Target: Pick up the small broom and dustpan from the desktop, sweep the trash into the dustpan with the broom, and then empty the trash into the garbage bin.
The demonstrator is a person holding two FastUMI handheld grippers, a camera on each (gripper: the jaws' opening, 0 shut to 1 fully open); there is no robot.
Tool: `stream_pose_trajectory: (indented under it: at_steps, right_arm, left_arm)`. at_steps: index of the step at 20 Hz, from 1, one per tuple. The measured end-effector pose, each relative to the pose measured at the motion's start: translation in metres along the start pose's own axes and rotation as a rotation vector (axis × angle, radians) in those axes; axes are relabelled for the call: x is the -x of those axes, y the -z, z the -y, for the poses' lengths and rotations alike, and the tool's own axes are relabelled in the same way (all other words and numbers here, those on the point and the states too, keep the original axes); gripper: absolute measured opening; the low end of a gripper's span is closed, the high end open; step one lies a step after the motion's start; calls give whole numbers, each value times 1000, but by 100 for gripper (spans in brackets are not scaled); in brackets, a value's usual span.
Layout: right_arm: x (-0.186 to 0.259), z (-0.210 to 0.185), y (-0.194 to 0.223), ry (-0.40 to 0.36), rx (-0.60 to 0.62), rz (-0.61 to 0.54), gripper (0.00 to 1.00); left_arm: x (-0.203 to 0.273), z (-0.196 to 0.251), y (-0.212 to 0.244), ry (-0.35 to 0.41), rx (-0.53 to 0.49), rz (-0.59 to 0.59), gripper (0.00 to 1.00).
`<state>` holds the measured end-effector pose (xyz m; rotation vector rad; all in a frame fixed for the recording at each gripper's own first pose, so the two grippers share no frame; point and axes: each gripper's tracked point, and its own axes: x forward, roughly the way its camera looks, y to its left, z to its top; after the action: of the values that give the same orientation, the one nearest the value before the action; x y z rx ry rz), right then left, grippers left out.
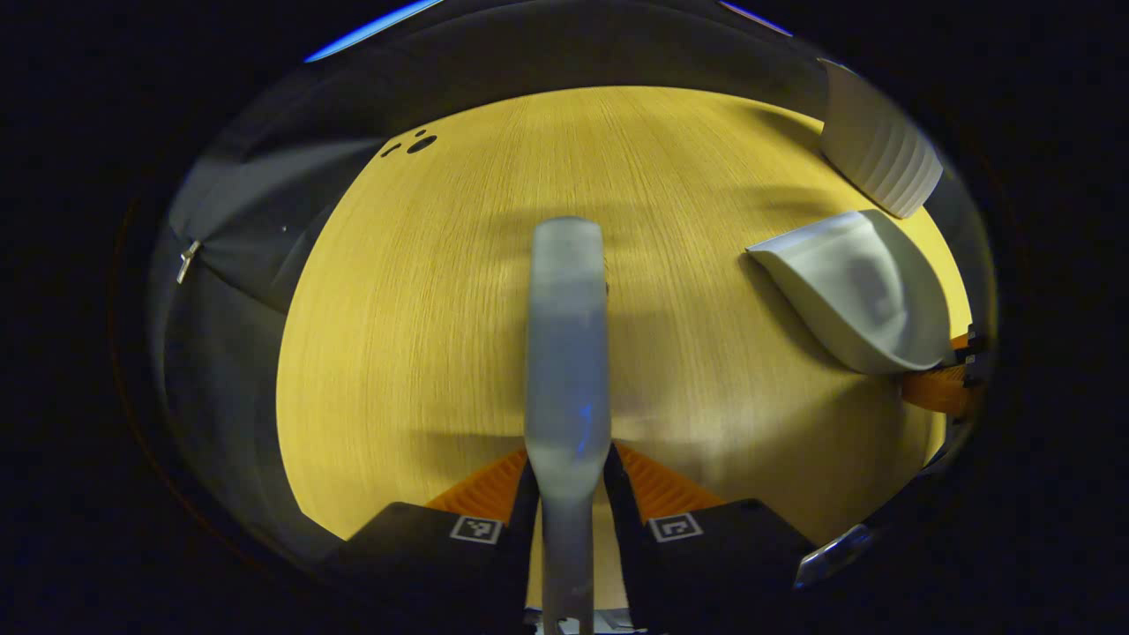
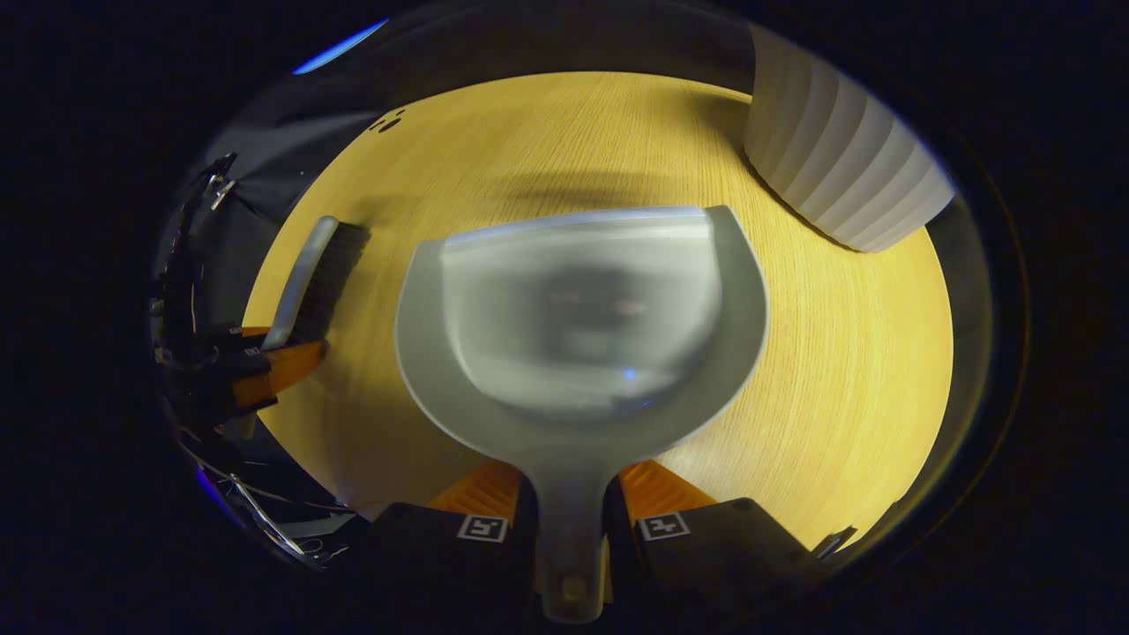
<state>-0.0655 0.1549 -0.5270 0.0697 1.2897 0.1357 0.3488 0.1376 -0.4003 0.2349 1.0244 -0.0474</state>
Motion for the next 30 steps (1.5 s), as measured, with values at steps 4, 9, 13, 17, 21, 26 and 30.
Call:
stream_pose_trajectory:
  at_steps: [4,9,13,17,21,26,30]
  right_arm:
    - [13,-10,1,-8,-5,30,86]
    - [59,-9,-17,36,-45,172,99]
    - [128,-1,-45,95,-52,394,99]
    - [206,-6,-58,124,-45,648,99]
    - [253,-8,-55,153,-3,849,99]
    - [305,-14,-29,149,56,1027,99]
    - [316,-18,3,135,91,1060,99]
  left_arm:
    - [26,0,-2,14,36,70,88]
    - [105,-12,-14,-10,100,255,98]
    - [189,-18,-24,-11,171,500,98]
    - [268,-28,-11,-126,149,750,98]
    - [317,-6,11,-142,158,929,98]
    - [362,19,39,-142,163,1049,98]
    - [357,45,62,-101,181,1016,97]
